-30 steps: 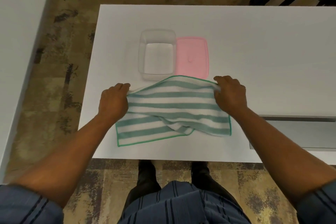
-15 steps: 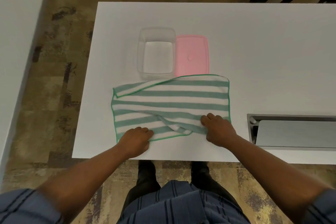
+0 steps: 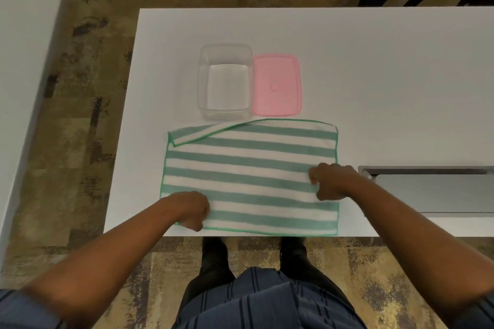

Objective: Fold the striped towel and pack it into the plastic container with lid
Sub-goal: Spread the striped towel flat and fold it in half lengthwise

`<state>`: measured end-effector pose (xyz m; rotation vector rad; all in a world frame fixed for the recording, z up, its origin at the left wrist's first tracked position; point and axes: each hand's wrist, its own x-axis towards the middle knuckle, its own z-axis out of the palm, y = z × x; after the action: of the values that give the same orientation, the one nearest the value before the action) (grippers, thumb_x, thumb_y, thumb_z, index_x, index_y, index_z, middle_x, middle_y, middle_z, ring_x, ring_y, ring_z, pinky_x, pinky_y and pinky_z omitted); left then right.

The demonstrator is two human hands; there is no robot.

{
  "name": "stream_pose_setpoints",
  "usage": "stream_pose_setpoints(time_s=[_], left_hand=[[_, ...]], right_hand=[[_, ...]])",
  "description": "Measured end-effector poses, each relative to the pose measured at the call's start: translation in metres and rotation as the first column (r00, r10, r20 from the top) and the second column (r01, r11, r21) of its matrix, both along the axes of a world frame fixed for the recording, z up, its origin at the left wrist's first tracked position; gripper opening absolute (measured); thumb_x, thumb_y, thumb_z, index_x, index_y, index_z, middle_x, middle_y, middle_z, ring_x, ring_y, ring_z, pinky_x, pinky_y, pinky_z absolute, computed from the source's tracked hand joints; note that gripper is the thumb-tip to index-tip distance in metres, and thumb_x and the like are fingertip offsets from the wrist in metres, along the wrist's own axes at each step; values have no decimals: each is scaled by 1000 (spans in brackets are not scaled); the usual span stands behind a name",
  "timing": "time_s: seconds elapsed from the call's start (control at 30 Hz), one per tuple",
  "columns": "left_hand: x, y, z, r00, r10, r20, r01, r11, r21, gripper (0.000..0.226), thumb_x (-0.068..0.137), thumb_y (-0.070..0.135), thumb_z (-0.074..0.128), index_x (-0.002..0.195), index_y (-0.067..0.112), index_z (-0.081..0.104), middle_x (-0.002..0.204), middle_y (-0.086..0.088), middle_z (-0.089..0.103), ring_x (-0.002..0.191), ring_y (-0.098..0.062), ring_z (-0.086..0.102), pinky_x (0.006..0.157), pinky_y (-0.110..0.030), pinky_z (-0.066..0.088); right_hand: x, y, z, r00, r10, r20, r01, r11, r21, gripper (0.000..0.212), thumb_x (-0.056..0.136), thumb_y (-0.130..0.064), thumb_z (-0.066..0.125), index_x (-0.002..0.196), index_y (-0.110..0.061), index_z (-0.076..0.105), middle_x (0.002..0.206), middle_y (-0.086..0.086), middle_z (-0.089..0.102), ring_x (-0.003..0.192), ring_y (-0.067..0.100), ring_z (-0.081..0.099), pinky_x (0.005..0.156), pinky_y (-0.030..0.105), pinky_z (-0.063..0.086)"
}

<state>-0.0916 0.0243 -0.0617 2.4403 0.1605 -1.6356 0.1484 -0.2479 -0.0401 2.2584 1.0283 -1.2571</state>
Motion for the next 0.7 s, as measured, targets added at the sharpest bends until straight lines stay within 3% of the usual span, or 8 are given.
stream_pose_setpoints(time_s=[0.1, 0.17, 0.23, 0.33, 0.4, 0.47, 0.6, 0.7], left_hand=[[2, -13, -1, 950, 191, 247, -171, 980, -100, 26, 87, 34, 51, 89, 14, 69, 92, -1, 67, 88, -24, 64, 72, -33, 51], [-5, -20, -14, 756, 273, 596, -204, 962, -182, 37, 89, 44, 42, 96, 21, 69, 99, 1, 69, 92, -24, 66, 72, -33, 52], [-13, -24, -34, 580, 163, 798, -118, 986, -116, 47, 91, 50, 44, 122, 24, 67, 127, -5, 65, 116, -31, 61, 87, -42, 53], [-17, -19, -49, 740, 100, 665, -201, 977, 76, 87, 84, 77, 42, 158, 36, 19, 168, -7, 9, 153, -38, 10, 113, -62, 23], [-21, -21, -60, 812, 195, 550, -294, 951, 97, 105, 75, 91, 32, 154, 43, -19, 162, -3, -32, 149, -38, -25, 115, -67, 1], [-24, -31, -62, 818, 271, 507, -352, 933, 69, 109, 71, 96, 27, 148, 45, -31, 155, -1, -44, 144, -37, -37, 113, -69, -6], [-23, -47, -57, 811, 346, 472, -410, 911, 38, 118, 65, 99, 32, 152, 42, -22, 160, -3, -37, 147, -37, -32, 112, -70, -6], [-11, -28, -51, 655, 338, 676, -472, 881, 16, 105, 65, 95, 43, 150, 34, 34, 160, -10, 23, 148, -41, 18, 114, -65, 18]], right_hand=[[-32, 5, -17, 996, -78, 49, 67, 977, 204, 43, 90, -38, 59, 129, -25, 47, 137, 6, 48, 123, 31, 48, 96, 46, 47], [-53, 4, -32, 987, -114, 113, 78, 955, 286, 60, 92, -50, 55, 144, -29, 36, 156, 5, 30, 140, 33, 32, 104, 51, 43], [-65, 2, -45, 984, -113, 138, 69, 955, 287, 79, 91, -65, 49, 156, -33, 17, 168, 4, 3, 152, 35, 8, 112, 57, 31], [-65, -5, -58, 987, -89, 137, 52, 967, 251, 97, 87, -74, 49, 158, -37, -6, 167, 0, -23, 154, 34, -17, 118, 63, 17], [-58, -10, -62, 989, -55, 137, 20, 969, 248, 104, 84, -74, 53, 157, -40, -13, 165, 0, -30, 152, 33, -23, 119, 65, 13], [-51, -14, -63, 991, -32, 130, -1, 968, 249, 107, 83, -74, 56, 155, -42, -16, 164, -1, -32, 151, 32, -26, 119, 66, 11], [-45, -10, -58, 990, -45, 136, 12, 972, 235, 111, 80, -68, 65, 157, -40, -10, 164, 1, -30, 152, 33, -25, 118, 65, 8], [-47, 9, -53, 983, -77, 164, 27, 957, 289, 111, 80, -71, 63, 158, -38, -10, 164, 4, -31, 152, 33, -23, 118, 64, 10]])
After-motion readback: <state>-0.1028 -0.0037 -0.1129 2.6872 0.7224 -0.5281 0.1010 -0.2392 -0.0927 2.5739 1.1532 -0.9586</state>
